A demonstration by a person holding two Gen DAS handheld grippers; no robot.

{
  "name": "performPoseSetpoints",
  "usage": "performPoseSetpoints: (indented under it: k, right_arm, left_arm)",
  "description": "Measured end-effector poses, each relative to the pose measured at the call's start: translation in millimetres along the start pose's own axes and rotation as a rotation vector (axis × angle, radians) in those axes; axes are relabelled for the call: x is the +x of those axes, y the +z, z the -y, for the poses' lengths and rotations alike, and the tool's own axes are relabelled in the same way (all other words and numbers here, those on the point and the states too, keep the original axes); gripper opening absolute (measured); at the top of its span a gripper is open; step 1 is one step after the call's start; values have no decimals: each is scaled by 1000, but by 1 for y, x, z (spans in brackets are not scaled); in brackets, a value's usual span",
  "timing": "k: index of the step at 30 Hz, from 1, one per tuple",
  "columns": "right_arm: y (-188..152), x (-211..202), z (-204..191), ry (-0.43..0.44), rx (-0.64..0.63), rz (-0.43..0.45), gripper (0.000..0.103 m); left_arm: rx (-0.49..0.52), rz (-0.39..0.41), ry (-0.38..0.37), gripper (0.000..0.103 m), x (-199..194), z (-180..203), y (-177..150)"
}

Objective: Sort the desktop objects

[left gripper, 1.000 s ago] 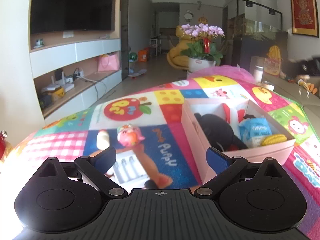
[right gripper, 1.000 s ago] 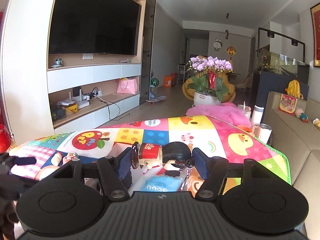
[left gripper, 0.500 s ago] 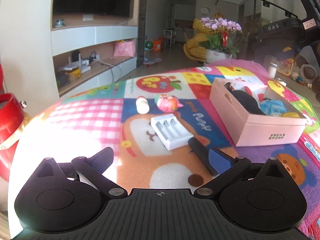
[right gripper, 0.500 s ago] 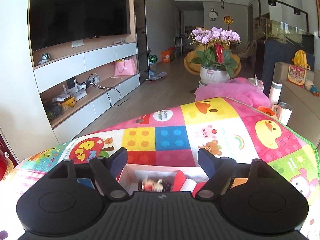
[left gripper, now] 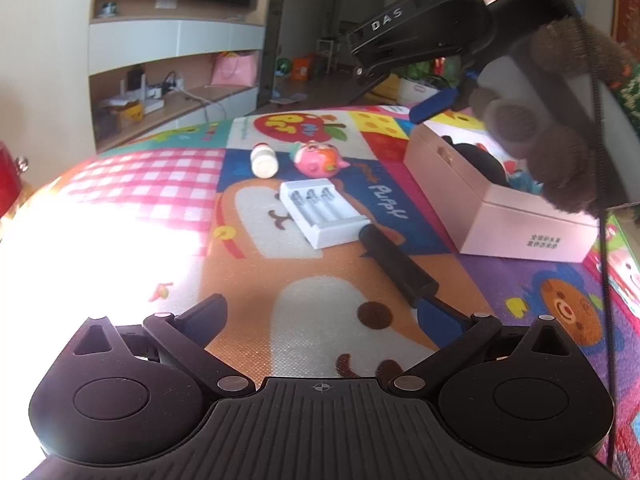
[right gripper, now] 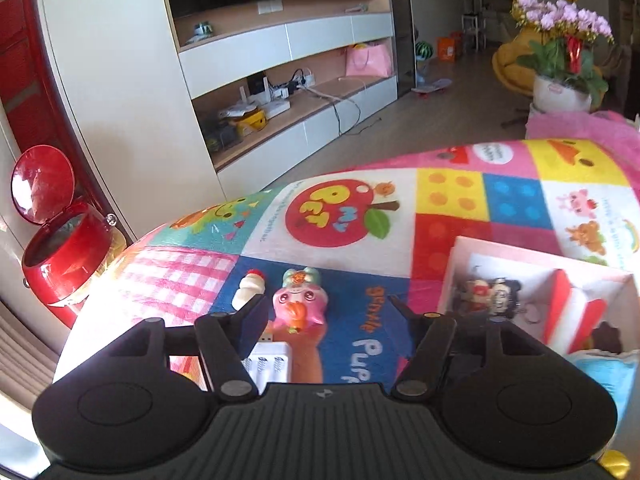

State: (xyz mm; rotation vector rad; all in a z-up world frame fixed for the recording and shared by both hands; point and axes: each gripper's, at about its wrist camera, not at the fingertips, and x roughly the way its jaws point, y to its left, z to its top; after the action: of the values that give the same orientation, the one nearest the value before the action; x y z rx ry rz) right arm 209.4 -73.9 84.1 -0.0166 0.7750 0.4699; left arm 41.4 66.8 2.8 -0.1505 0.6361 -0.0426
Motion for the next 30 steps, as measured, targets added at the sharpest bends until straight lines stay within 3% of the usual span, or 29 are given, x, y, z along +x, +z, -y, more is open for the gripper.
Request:
performPoseSetpoints:
  k: [2, 9, 10, 12, 16, 21, 25, 30]
  right_arm:
    - [4, 31, -9, -11, 23, -32, 78]
    - [5, 108, -23, -100, 13, -140, 77]
    - [3, 112, -25, -90, 0, -158, 74]
    - [-1, 113, -31, -71, -51, -206, 43]
    - [-9, 61, -41, -31, -143, -109, 41]
    - [-37, -46, -13, 71, -111, -6, 42]
    - [-87, -108, 25, 41, -66, 17, 42]
    - [-147, -125, 74, -67, 49, -36, 42]
  left_arm:
    - [-41, -13, -4, 103, 2, -6, 1]
    - [-51, -4, -16, 103, 0, -9, 1]
    - [-48, -4, -15, 103, 0, -8, 1]
    - [-45, -5, -13, 103, -1, -7, 1]
    - [-40, -9, -12, 103, -1, -7, 1]
    - [-24, -10, -35, 103, -1, -5, 2]
    - [1, -3, -64, 103, -2, -2, 2]
    - [63, -23, -108, 101, 8, 25, 11]
